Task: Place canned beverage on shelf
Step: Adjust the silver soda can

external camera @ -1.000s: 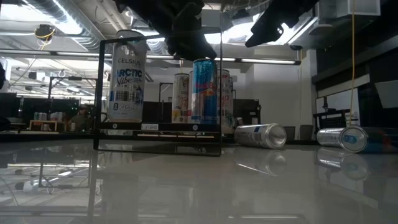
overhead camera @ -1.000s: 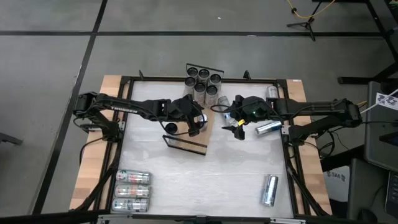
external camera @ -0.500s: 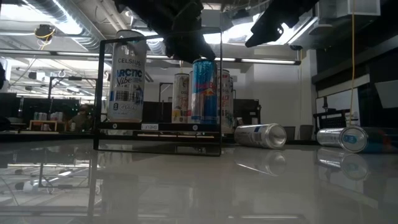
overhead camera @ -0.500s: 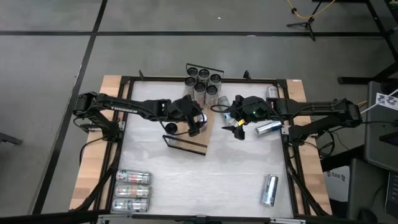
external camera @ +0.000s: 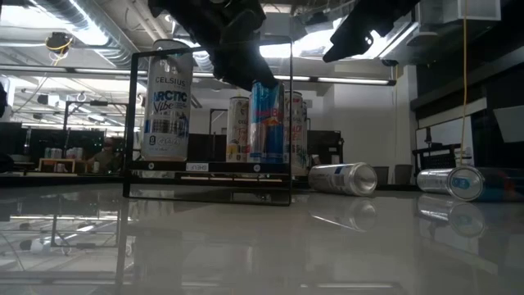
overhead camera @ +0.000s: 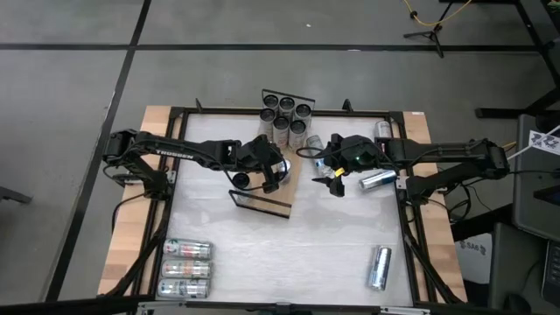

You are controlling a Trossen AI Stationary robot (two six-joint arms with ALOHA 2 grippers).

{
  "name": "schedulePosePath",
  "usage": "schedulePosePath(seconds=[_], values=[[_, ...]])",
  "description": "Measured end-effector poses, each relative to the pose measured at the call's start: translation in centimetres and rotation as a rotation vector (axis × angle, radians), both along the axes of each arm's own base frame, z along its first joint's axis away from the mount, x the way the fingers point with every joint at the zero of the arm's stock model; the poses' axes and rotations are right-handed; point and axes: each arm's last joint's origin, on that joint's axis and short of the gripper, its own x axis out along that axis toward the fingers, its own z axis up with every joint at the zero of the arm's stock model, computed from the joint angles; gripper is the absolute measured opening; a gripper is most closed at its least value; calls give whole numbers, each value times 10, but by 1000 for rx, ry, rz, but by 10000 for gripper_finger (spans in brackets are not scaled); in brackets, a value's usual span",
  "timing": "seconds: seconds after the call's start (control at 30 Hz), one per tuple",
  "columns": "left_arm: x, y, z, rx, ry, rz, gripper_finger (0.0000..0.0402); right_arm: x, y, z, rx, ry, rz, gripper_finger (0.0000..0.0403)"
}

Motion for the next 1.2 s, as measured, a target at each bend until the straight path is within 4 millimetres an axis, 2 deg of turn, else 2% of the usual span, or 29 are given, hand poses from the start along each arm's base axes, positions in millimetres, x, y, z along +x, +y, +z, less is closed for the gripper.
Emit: schedulePosePath(seconds=[0.3,0.57,0.93,1.07,1.2], values=[[0,0,-1,0,2,0,292,0,0,0,0,0,0,344],[10,0,-23,-15,68,-13,292,0,0,0,0,-1,0,344],[12,0,-24,-13,61,-12,291,0,0,0,0,0,0,344],[12,0,-24,-12,61,-11,271,0,0,0,0,0,0,344],[12,0,-24,-12,59,-11,229,0,0,0,0,0,0,344]])
